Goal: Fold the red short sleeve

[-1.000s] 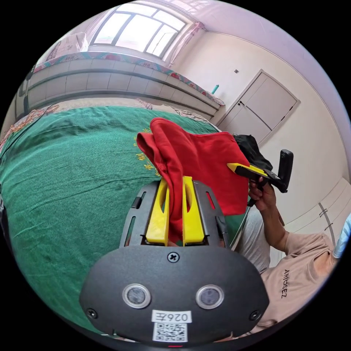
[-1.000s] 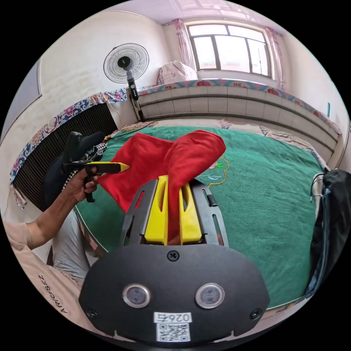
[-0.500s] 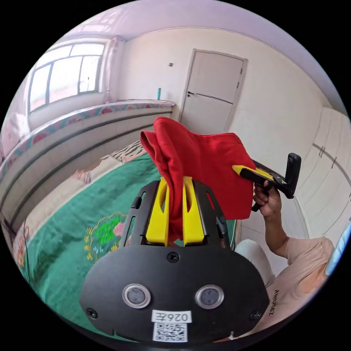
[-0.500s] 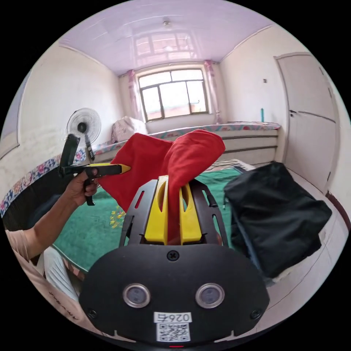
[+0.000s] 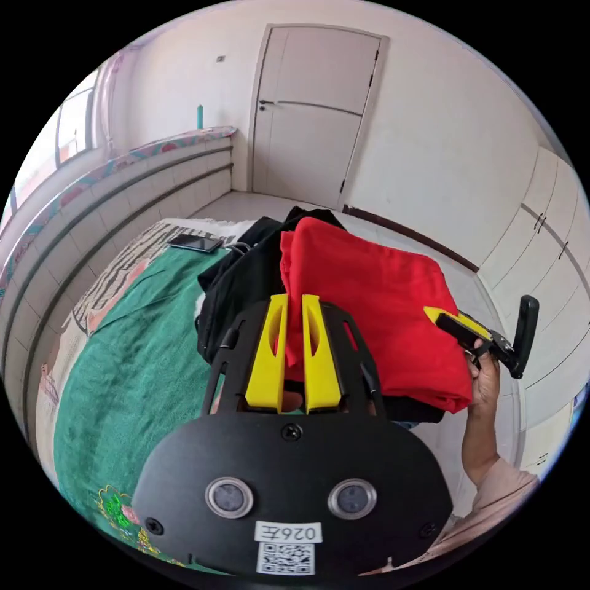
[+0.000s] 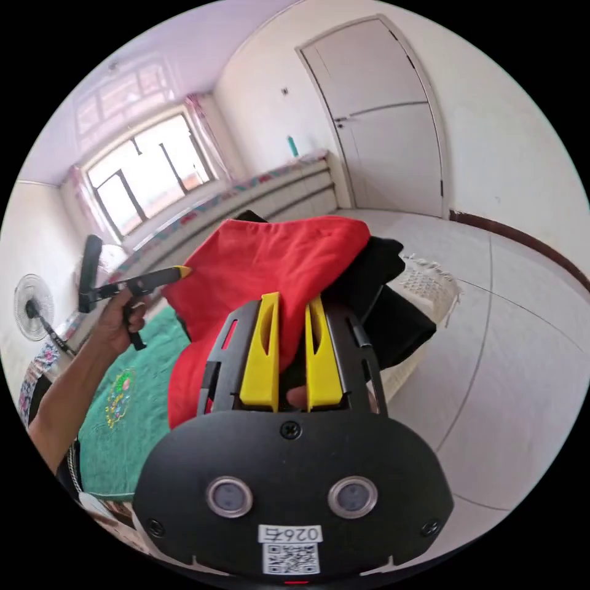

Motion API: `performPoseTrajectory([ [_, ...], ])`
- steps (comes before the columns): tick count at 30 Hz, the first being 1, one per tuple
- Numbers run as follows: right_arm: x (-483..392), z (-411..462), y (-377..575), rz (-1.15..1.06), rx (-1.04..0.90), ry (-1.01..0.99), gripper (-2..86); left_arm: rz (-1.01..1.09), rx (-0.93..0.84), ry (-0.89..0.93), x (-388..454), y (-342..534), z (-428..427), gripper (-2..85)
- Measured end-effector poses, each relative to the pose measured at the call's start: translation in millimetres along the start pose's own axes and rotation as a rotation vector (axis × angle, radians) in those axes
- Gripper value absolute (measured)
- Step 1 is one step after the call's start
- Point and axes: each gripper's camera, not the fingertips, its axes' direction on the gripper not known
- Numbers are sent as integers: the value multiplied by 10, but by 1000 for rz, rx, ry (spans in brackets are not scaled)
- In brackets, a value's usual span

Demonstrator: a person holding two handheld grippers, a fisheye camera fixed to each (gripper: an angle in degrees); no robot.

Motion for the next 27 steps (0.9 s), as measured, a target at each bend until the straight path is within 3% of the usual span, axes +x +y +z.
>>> performPoseTrajectory([
  [2,67,-212,344,2,118,-35,23,-60,104,-16,-97,90,-314,16],
  [4,-93,-435,560,-39,238,72,17,-92,270,-117,-81,244,-811,-4],
  [7,-567,-601,734,-169,405,173,-4,63,329,-91,308,318,-1010,-9],
  [11,-1137,107,608,-387,259,90,-13,264,204,-123,885,229,-514,-9],
  [14,-1146,979,628,-419,36,201,-14,336,-57,-230,992,67,337,-9],
  [16,-964,1139,745,-385,55,132,-14,337,-92,-184,930,20,508,-8],
  [19,-675,1090,762,-285,70,-5,-14,269,-89,-93,896,25,255,-8],
  [23,-551,715,941,-173,148,-32,-11,227,-10,-188,959,499,-358,-7],
  [27,-675,235,1391,-139,272,-78,-10,178,29,-284,943,1553,-1313,-7],
])
